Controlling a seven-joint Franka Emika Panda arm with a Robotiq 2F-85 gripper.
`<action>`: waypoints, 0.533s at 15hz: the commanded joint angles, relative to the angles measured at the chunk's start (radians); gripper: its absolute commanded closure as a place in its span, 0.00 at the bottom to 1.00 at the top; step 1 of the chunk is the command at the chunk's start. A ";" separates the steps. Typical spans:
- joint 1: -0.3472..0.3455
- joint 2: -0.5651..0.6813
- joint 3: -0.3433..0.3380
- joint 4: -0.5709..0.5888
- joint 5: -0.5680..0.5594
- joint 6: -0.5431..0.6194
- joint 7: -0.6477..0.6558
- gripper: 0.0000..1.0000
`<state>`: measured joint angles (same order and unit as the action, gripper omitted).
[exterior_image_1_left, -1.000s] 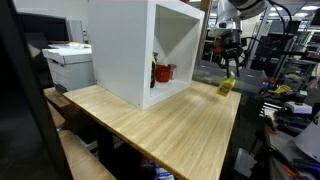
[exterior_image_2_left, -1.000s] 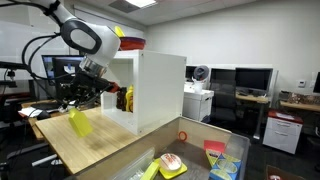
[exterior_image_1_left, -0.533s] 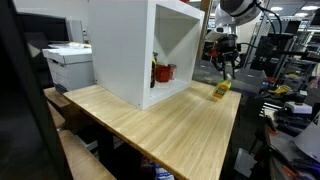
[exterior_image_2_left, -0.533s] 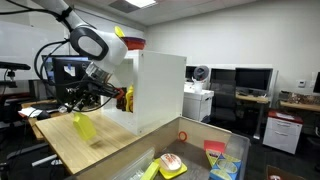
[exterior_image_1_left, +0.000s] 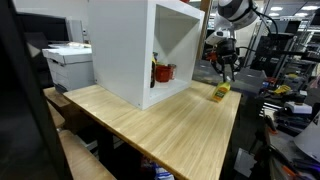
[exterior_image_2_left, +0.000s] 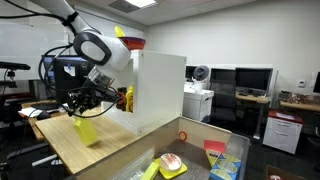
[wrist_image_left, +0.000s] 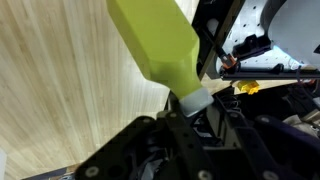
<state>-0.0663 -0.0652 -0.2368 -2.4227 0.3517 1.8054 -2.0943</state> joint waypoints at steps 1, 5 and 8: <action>-0.029 0.046 0.020 0.038 0.028 -0.037 -0.035 0.91; -0.040 0.075 0.028 0.056 0.031 -0.050 -0.022 0.91; -0.049 0.093 0.033 0.066 0.033 -0.043 -0.017 0.82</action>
<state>-0.0829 0.0040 -0.2241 -2.3836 0.3559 1.7853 -2.0945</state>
